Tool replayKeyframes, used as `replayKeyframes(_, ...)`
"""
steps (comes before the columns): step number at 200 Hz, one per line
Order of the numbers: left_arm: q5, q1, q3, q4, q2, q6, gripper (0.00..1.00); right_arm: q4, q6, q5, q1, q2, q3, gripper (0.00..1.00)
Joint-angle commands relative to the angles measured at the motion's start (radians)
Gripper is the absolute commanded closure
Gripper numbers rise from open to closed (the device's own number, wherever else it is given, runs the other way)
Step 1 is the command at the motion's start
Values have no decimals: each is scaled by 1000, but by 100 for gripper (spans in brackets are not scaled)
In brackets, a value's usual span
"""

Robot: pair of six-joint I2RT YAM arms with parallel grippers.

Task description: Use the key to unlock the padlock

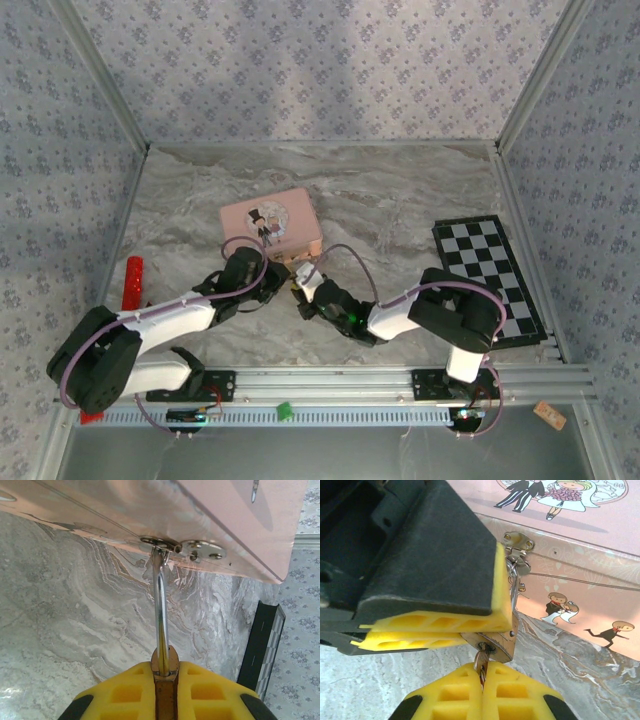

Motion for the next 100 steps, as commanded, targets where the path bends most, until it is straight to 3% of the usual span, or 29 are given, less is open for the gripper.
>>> replayKeyframes(1,-10,9,1,63,-35,8,88,100,126,-51,-36,-21,-37,100)
replayKeyframes(100,-8,8,-4,70,-43,9,88,231,359,-173,-106,22,-70,100)
